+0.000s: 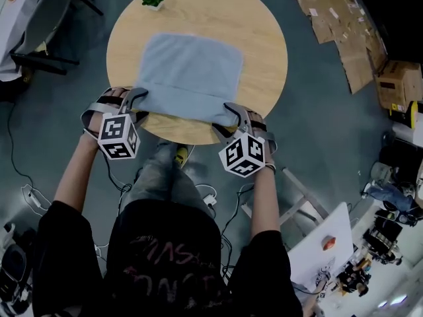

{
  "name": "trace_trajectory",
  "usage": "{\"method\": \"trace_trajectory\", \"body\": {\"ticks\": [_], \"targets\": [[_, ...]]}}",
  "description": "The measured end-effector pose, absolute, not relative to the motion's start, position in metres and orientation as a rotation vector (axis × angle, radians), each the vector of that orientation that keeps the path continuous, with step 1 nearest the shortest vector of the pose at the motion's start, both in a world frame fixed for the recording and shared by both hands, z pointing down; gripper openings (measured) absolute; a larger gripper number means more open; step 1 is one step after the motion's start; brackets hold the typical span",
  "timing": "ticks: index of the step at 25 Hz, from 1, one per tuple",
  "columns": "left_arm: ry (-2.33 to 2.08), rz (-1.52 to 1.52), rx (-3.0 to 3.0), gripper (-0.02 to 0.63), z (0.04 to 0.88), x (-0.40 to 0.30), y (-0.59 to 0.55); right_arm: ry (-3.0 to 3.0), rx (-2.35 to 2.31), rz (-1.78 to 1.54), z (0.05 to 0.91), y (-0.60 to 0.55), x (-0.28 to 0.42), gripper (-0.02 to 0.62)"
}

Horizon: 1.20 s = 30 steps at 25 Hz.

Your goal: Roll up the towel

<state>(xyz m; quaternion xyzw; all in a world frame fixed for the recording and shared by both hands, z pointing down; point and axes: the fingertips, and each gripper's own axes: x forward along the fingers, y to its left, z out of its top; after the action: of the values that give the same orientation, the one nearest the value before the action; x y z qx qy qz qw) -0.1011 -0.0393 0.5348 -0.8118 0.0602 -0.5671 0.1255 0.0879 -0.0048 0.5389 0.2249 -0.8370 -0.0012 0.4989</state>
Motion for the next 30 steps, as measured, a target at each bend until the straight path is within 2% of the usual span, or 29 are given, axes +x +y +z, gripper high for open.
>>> {"method": "trace_trajectory", "body": {"ticks": [2,5,9,13,22,30], "targets": [[0.181,-1.662,-2.342,0.269,0.541,-0.099,-0.049,-2.013,0.518,0.026,0.551,-0.013,0.085,0.278],[0.151,-1.666,-2.374,0.22,0.544,-0.099,-0.059,-2.026,0.467,0.087,0.557,-0.02,0.082,0.255],[0.043,-1.698,-2.481,0.149,0.542,-0.099,-0.058,-2.071,0.424,0.197,0.553,-0.02,0.083,0.157],[-0.062,-1.741,-2.511,0.129,0.539,-0.102,-0.046,-2.077,0.364,0.27,0.549,-0.01,0.081,0.121],[-0.358,-1.835,-2.744,0.133,0.533,-0.111,0.033,-2.085,0.137,0.56,0.541,0.075,0.07,0.117],[-0.136,-1.72,-2.802,0.17,0.512,-0.098,-0.039,-2.098,0.369,0.368,0.529,0.003,0.091,0.161]]}}
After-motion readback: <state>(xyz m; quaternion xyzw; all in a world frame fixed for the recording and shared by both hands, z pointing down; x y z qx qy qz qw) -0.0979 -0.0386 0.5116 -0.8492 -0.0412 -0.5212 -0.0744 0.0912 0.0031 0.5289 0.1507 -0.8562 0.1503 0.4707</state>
